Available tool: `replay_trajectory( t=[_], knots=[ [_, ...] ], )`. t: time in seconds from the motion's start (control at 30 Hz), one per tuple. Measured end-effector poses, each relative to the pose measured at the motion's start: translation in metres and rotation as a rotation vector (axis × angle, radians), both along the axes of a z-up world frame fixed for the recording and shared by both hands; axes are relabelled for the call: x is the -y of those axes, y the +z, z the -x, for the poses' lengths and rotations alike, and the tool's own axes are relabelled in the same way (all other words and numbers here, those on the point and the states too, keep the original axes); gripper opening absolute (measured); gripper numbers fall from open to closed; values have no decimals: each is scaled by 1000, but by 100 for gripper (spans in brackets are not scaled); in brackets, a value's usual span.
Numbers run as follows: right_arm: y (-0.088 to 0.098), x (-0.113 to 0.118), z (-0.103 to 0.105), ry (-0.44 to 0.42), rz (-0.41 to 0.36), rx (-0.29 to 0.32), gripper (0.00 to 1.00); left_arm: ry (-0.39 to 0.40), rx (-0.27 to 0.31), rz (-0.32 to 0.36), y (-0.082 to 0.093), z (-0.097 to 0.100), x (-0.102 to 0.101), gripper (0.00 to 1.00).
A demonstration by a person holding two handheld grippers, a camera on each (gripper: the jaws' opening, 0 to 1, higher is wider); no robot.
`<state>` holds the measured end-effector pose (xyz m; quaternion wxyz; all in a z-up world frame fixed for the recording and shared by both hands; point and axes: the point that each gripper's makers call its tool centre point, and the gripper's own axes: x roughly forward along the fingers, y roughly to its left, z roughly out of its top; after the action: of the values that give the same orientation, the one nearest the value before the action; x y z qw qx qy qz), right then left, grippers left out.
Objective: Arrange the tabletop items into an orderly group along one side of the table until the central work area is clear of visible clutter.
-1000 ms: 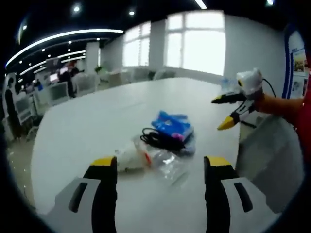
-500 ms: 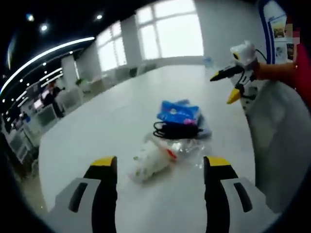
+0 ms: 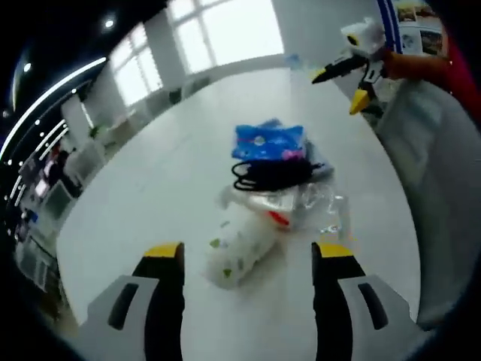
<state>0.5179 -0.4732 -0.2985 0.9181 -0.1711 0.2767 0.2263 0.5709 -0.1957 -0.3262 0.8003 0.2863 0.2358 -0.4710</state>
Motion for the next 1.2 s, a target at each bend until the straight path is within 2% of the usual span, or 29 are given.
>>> replay_trajectory(
  t=[0.2,0.4,0.57,1.0,1.2],
  knots=[
    [-1,1,0,-3,6,-2,88,-43,-1,-29,-4,-9,3,63],
    [0,5,0,-20,1,-3,88,-137,-7,-178,-28,-15,-3,61],
    [0,6,-1,-23,2,-3,88,-160,-7,-172,-30,-20,6,60],
    [-1,8,-1,-36,-4,-12,88,-301,36,-299,-44,-19,16,56],
    [0,7,-1,-35,-4,-12,88,-338,40,-294,-41,-18,24,54]
  ],
)
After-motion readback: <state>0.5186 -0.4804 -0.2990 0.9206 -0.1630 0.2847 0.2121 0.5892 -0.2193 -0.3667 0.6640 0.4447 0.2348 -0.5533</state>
